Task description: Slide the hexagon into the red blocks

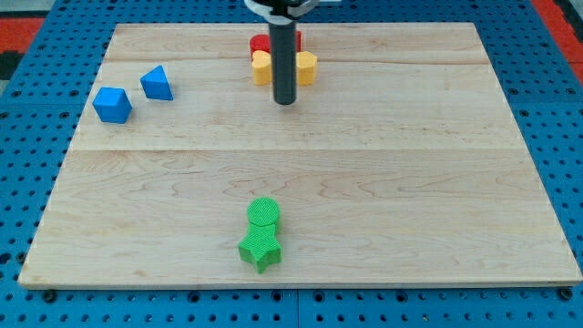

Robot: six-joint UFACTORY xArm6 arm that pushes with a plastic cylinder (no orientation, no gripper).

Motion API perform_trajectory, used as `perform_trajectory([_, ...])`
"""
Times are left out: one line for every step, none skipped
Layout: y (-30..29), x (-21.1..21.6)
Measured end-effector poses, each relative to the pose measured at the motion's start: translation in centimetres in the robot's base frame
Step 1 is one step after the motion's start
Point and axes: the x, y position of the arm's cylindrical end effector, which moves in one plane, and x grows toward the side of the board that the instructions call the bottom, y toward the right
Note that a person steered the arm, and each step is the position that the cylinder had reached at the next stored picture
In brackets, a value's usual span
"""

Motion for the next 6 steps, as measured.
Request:
perform_trajectory([3.6,-3.5])
perform_trajectory([0.0,-5.4])
perform_trajectory([-2.1,-3.0])
perform_trajectory([4.6,2.7])
perform_trajectory([8.0,12.7])
perform_trajectory([7.3,23.8])
